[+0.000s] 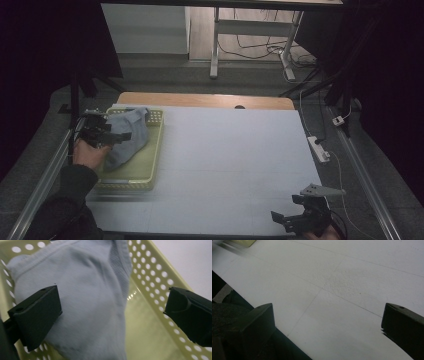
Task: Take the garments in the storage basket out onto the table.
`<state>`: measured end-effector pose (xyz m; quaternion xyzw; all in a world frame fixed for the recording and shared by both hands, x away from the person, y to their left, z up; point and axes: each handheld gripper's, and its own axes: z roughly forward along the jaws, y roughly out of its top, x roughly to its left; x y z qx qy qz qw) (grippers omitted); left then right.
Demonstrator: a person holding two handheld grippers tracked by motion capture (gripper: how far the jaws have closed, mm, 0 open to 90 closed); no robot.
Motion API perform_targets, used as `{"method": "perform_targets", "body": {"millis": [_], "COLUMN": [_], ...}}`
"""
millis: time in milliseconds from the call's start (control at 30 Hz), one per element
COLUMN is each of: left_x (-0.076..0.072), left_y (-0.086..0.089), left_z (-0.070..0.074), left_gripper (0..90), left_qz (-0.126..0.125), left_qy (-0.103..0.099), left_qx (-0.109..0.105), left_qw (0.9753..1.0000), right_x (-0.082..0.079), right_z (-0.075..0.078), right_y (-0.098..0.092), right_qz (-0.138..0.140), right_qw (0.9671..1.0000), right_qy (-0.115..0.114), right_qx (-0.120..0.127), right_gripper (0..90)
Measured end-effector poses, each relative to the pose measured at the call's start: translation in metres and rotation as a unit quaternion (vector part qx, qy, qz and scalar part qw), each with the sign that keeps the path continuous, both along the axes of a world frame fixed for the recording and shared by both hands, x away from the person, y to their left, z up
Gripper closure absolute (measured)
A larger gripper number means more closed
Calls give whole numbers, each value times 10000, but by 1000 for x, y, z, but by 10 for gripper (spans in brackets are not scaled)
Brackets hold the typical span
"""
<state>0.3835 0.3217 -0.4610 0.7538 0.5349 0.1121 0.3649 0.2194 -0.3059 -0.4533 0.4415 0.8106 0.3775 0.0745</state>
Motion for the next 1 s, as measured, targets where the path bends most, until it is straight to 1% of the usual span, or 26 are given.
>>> {"method": "perform_targets", "body": {"millis": [100,133,167,200,233,267,300,367,400,433,567,733,767,800,867,1000], "left_x": [8,11,17,17,21,27,27,33,39,39,47,52,52,52,52,53], "left_y": [5,6,7,7,8,8,8,7,4,4,-5,-11,-11,-12,-15,-19], "left_z": [-2,-2,-3,-3,-5,-7,-7,-11,-14,-14,-19,-28,-30,-32,-33,-37], "left_gripper": [6,0,0,0,0,0,0,0,0,0,0,0,0,0,0,6], "left_qz": [50,61,76,76,110,139,139,195,206,206,146,46,28,-12,-72,-141], "left_qy": [14,8,-21,-21,-19,-74,-74,-18,59,59,286,580,605,658,738,952], "left_qx": [-70,-52,-30,-30,-6,39,39,45,85,85,264,292,251,278,401,433], "left_qw": [10000,10000,10000,10000,9999,9999,9999,9998,9997,9997,9991,9979,9978,9974,9964,9944], "right_x": [0,0,0,0,0,0,0,0,0,0,0,0,0,0,0,0], "right_z": [0,0,0,0,0,0,0,0,0,0,0,0,0,0,0,-1], "right_y": [0,0,0,0,0,0,0,1,1,1,0,1,1,1,1,2], "right_qz": [5,13,12,19,19,30,33,38,41,41,49,47,51,62,65,81], "right_qw": [10000,10000,10000,10000,10000,10000,10000,10000,10000,10000,10000,10000,10000,10000,10000,10000], "right_qy": [2,12,18,19,19,27,21,28,28,31,34,27,26,27,24,24], "right_qx": [-1,-1,-2,-1,-1,-13,-15,-15,-15,-14,-9,-21,-25,-39,-36,-51], "right_gripper": [0,0,0,0,0,0,0,0,0,0,0,0,0,0,0,0]}}
